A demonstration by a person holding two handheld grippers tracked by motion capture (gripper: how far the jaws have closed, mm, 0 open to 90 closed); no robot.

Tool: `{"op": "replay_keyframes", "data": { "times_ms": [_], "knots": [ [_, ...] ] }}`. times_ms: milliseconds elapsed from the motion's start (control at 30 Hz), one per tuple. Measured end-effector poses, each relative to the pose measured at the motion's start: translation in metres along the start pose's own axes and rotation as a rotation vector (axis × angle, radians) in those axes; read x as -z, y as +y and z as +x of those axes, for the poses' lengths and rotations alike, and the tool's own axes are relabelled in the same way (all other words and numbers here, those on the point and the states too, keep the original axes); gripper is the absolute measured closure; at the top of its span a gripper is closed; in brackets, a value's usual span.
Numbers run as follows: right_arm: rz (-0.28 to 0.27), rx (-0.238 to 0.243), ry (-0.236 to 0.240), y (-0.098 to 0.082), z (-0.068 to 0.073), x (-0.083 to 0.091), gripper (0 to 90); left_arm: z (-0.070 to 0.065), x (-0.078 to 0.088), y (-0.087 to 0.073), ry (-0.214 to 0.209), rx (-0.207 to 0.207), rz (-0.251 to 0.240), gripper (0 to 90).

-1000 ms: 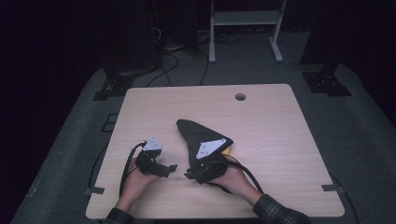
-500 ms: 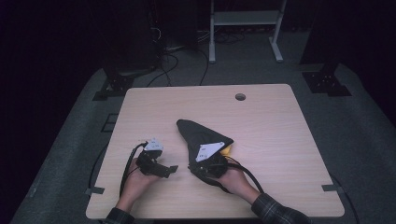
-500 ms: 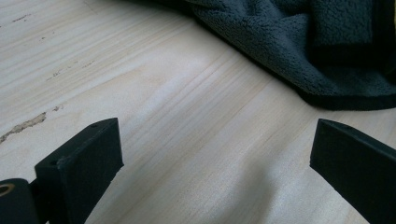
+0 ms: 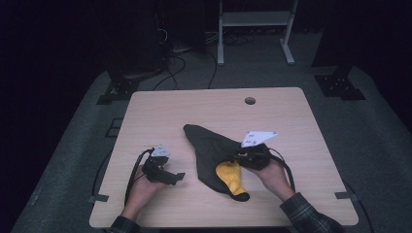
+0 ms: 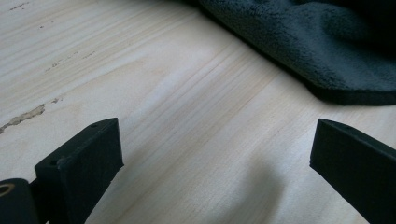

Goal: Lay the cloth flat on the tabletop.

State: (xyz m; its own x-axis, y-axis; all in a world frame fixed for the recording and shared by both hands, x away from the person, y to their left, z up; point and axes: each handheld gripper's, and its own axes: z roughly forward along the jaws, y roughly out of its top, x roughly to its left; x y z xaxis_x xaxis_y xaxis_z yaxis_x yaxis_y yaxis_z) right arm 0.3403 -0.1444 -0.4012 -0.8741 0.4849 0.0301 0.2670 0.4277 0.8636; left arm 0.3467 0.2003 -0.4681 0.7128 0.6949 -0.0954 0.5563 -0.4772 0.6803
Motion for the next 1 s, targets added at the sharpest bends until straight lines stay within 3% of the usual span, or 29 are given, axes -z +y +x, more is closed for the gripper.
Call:
{"op": "replay_keyframes", "data": {
  "times_ms": [67,100,333,400,433,533,567,800,867,1000],
  "knots": [
    [-0.006,-0.009,-0.016,-0.002,-0.006,0.006,83.8,0.0,0.0,0.0,0.004,-0.005,0.004,1.3],
    [-0.019,-0.043,-0.043,-0.006,-0.018,0.02,83.8,0.001,-0.001,0.0,0.005,-0.003,0.006,1.3],
    [-0.045,-0.118,-0.141,-0.024,-0.05,0.062,83.8,0.002,-0.003,-0.001,0.002,0.0,0.023,1.3],
    [-0.047,-0.132,-0.154,-0.027,-0.055,0.068,83.8,0.002,-0.003,-0.001,0.003,-0.003,0.023,1.3],
    [-0.053,-0.152,-0.186,-0.034,-0.064,0.08,83.8,0.002,-0.004,-0.001,0.002,-0.004,0.027,1.3],
    [-0.057,-0.17,-0.209,-0.039,-0.071,0.088,83.8,0.002,-0.005,-0.001,0.001,-0.008,0.03,1.3],
    [-0.062,-0.189,-0.235,-0.044,-0.08,0.096,83.9,0.002,-0.005,0.0,-0.001,-0.006,0.035,1.3],
    [-0.054,-0.238,-0.308,-0.059,-0.103,0.112,83.9,0.003,-0.005,-0.001,0.003,-0.011,0.032,1.3],
    [-0.038,-0.255,-0.357,-0.067,-0.115,0.118,83.8,0.003,-0.005,-0.001,0.003,-0.012,0.033,1.3],
    [-0.012,-0.267,-0.411,-0.075,-0.129,0.122,83.8,0.003,-0.005,-0.001,0.006,-0.013,0.031,1.3]
  ]
}}
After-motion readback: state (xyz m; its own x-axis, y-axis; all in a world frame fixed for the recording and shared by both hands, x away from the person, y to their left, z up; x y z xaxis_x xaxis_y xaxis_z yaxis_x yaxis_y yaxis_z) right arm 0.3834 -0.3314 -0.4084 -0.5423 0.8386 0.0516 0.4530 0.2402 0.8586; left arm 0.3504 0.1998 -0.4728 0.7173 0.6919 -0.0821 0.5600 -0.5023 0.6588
